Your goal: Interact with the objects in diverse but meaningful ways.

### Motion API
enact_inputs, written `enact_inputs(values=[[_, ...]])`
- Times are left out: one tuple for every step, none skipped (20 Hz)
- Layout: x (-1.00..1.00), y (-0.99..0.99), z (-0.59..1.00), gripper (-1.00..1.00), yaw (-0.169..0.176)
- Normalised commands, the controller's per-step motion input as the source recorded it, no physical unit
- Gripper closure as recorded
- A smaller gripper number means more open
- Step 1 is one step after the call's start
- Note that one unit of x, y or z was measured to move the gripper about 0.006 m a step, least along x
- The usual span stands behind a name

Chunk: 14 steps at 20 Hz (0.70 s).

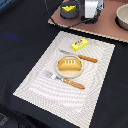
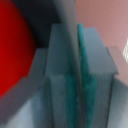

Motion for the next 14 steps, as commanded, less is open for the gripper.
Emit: enact_inputs(values=[[0.49,0.25,0.0,1.0,-0.016],[0.44,0.24,0.0,1.0,-0.017],[0.39,0.22,0.0,1.0,-0.016],[0.37,0.23,0.0,1.0,-0.015],[0.34,0.22,0.0,1.0,-0.016],[0.34,0.2,0.0,1.0,-0.018],[0.34,0.18,0.0,1.0,-0.018],[0.36,0.16,0.0,1.0,-0.016],[0.35,0.11,0.0,1.0,-0.012],[0.31,0.11,0.0,1.0,-0.012],[0.31,0.17,0.0,1.0,-0.01],[0.26,0.17,0.0,1.0,-0.005],[0.2,0.19,0.0,1.0,-0.001],[0.15,0.2,-0.01,1.0,0.0]])
